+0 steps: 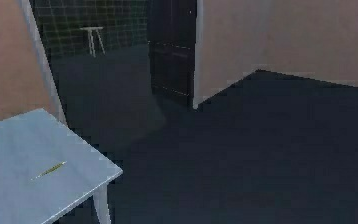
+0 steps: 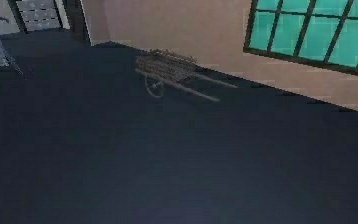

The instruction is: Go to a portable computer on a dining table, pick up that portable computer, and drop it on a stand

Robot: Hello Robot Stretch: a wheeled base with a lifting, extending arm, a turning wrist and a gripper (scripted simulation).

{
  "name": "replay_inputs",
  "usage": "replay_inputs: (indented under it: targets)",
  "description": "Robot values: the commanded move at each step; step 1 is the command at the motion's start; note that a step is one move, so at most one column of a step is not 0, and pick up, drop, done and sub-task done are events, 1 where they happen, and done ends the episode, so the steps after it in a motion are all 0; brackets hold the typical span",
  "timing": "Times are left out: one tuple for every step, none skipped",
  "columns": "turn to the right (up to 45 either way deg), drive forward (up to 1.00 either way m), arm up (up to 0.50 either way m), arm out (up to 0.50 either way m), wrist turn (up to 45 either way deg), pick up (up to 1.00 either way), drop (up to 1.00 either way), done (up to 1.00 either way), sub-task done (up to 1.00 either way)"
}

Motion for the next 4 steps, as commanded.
replay_inputs:
  targets:
    - [0.0, 0.65, 0.0, 0.0, 0.0, 0.0, 0.0, 0.0, 0.0]
    - [0.0, 0.2, 0.0, 0.0, 0.0, 0.0, 0.0, 0.0, 0.0]
    - [-45.0, 0.0, 0.0, 0.0, 0.0, 0.0, 0.0, 0.0, 0.0]
    - [0.0, 0.55, 0.0, 0.0, 0.0, 0.0, 0.0, 0.0, 0.0]
